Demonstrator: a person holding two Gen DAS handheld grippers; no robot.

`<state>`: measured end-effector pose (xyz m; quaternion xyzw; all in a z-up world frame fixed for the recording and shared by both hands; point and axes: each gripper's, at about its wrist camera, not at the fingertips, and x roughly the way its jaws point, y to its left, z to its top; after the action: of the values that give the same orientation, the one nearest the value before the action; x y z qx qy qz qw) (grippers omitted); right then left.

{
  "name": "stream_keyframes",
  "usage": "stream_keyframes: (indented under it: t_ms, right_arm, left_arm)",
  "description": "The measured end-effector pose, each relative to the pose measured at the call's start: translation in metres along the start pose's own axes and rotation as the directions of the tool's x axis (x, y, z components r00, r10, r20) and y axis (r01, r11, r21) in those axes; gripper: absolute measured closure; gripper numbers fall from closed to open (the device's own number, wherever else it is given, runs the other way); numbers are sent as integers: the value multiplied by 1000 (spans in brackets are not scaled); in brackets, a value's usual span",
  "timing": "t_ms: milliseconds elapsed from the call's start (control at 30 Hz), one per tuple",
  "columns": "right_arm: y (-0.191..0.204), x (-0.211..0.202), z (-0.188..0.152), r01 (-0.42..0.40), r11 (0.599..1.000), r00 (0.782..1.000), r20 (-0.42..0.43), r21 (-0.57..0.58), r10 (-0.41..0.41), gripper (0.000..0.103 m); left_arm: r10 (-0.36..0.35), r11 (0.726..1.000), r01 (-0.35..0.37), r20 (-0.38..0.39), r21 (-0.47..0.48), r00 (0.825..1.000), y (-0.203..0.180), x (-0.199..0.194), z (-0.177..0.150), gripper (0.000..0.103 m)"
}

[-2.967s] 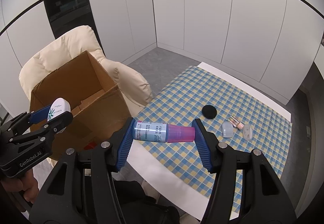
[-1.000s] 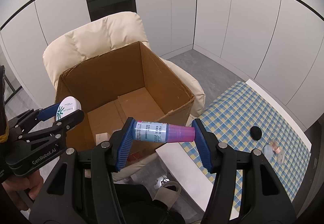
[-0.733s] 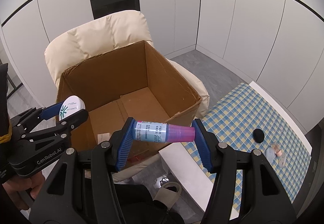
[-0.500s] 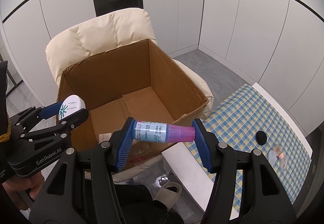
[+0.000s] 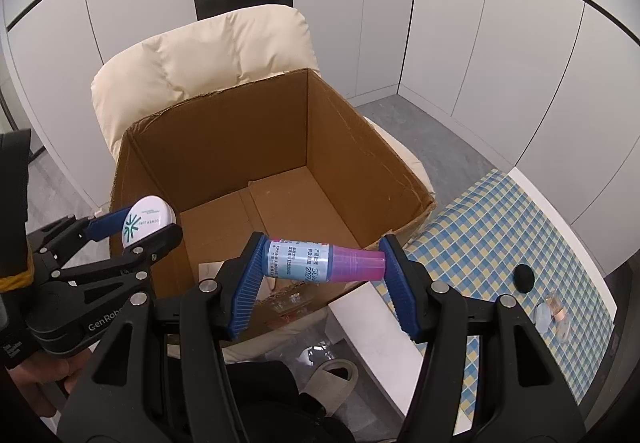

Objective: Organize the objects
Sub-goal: 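Open the left tool to drop the white compact into the box, then open the right tool to drop the spray bottle into the box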

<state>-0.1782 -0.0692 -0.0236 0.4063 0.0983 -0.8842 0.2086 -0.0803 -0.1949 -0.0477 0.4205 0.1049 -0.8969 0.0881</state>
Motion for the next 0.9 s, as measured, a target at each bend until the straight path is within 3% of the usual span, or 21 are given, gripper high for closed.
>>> stream_keyframes:
  t_ms: [67, 133, 200, 400, 900]
  right_arm:
    - [1, 1, 0, -5, 1000, 1000, -4, 1, 5, 43]
    - [4, 3, 1, -5, 1000, 1000, -6, -4, 4, 43]
    - [6, 3, 2, -6, 1000, 1000, -4, -5, 6, 43]
    - [11, 7, 6, -15, 1000, 1000, -7, -6, 15, 43]
    - [46, 16, 19, -67, 997, 998, -8, -24, 67, 43]
  left_arm:
    - [-2, 1000, 2, -8, -15, 1000, 3, 0, 1, 43]
    - [3, 1000, -3, 15, -11, 1000, 4, -5, 2, 20]
    - [20, 1000, -20, 42, -8, 999, 5, -13, 2, 8]
    - [56, 998, -55, 101, -14, 993, 9, -31, 2, 1]
    - [103, 992, -95, 111, -82, 988, 52, -48, -2, 1]
